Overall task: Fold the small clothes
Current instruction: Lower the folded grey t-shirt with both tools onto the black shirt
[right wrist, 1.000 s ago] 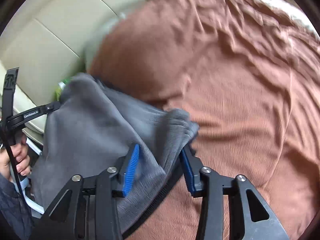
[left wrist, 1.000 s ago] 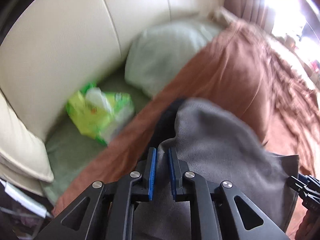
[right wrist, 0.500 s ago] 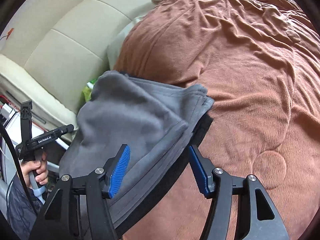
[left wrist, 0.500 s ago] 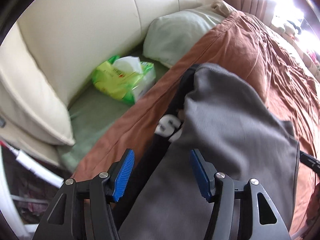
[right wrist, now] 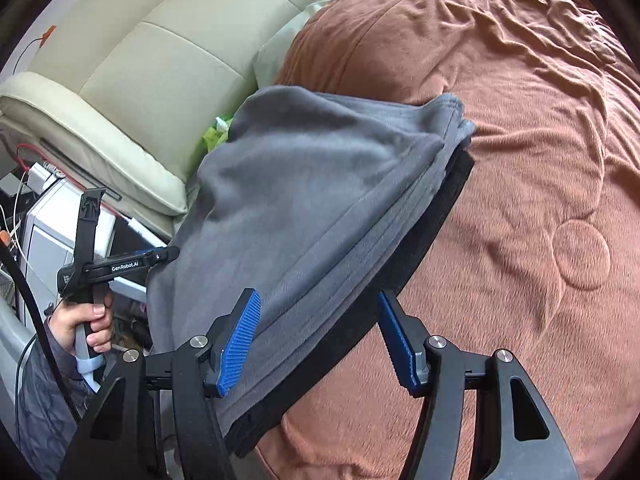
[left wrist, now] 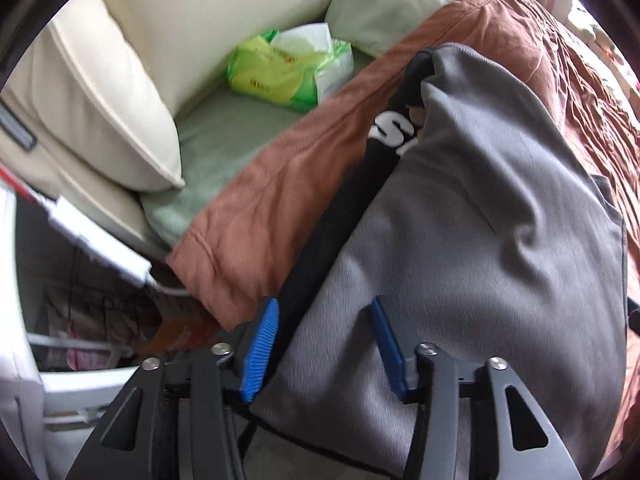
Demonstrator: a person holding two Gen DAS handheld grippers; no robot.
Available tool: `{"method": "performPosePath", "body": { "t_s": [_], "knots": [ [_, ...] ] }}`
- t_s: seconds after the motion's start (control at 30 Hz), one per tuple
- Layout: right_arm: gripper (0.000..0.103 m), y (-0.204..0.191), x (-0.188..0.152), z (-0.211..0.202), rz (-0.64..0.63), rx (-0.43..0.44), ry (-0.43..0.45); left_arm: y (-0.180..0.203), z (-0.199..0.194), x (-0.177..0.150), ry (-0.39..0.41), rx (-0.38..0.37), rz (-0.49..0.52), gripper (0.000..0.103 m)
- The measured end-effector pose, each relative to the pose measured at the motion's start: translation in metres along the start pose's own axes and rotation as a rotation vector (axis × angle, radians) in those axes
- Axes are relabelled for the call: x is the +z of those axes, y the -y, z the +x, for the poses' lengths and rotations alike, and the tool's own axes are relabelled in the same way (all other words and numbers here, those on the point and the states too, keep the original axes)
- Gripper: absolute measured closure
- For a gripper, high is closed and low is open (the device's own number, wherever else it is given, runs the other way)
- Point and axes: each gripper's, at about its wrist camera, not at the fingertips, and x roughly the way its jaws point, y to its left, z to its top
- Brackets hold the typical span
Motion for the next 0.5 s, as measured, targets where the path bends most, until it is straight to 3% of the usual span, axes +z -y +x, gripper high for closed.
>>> {"method": "performPosePath", "body": {
  "t_s": [0.13,0.27,0.37,0.5],
  "knots": [
    [0.045,-0.003,-0.007,0.0,-0.001,0.017,-0.001,0.001,-0.004,-0.01,-0.014,0.001,-0.001,0.066],
    [0.054,-0.006,-0.013,0.001,0.002,0.031,-0.009,0.01,-0.01,-0.018,-0.013,0.026,0.031,0.09],
    [0.062,-0.011,-0.015,0.004,-0.011,0.032,-0.024,0.015,-0.016,-0.02,0.005,0.075,0.047,0.093],
    [0.063,-0.015,-0.015,0.004,-0.022,0.027,-0.028,0.013,-0.026,-0.019,0.01,0.142,0.035,0.094]
  ]
}}
